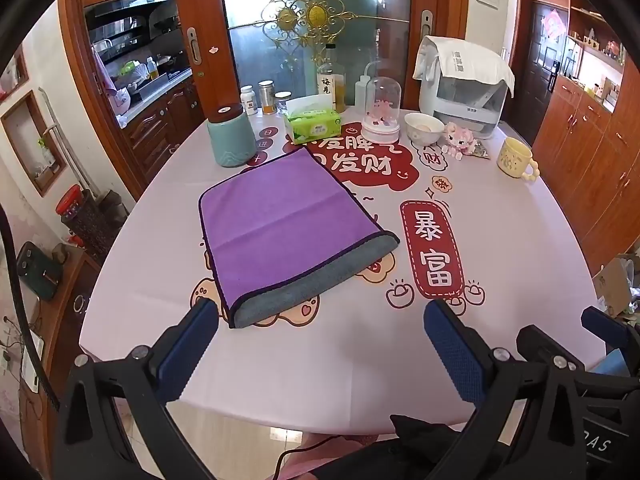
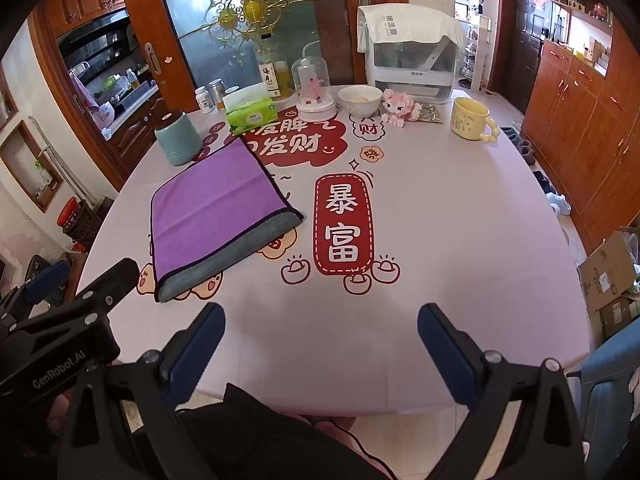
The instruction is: Fold towel
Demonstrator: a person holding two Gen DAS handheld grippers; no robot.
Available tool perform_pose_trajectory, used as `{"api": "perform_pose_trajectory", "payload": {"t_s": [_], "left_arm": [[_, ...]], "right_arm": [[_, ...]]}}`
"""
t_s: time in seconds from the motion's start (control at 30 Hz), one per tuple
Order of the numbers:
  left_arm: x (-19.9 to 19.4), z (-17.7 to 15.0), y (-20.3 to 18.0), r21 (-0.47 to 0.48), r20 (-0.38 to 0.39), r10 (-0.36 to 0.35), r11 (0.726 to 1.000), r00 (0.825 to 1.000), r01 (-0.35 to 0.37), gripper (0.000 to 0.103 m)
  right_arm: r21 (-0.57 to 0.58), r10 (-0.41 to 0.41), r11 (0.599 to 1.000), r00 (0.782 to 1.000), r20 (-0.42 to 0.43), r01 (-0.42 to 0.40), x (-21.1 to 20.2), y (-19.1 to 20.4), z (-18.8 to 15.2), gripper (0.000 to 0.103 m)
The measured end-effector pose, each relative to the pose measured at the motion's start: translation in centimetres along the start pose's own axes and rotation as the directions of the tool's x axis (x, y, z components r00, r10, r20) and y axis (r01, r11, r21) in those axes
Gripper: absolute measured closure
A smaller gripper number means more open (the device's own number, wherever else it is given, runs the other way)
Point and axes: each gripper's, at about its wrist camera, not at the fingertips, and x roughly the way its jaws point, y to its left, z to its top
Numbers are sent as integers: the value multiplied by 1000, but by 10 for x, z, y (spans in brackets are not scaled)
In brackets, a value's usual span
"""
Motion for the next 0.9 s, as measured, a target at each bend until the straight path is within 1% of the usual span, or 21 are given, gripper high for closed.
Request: {"api": "perform_pose_trajectory", "payload": {"t_s": [0.9], "left_arm": [[3,-3,-3,14,-3,16,1000,1000,-16,1]], "right_arm": [[3,5,1000,1000,-5,-5,0,-9,-1,5]]}}
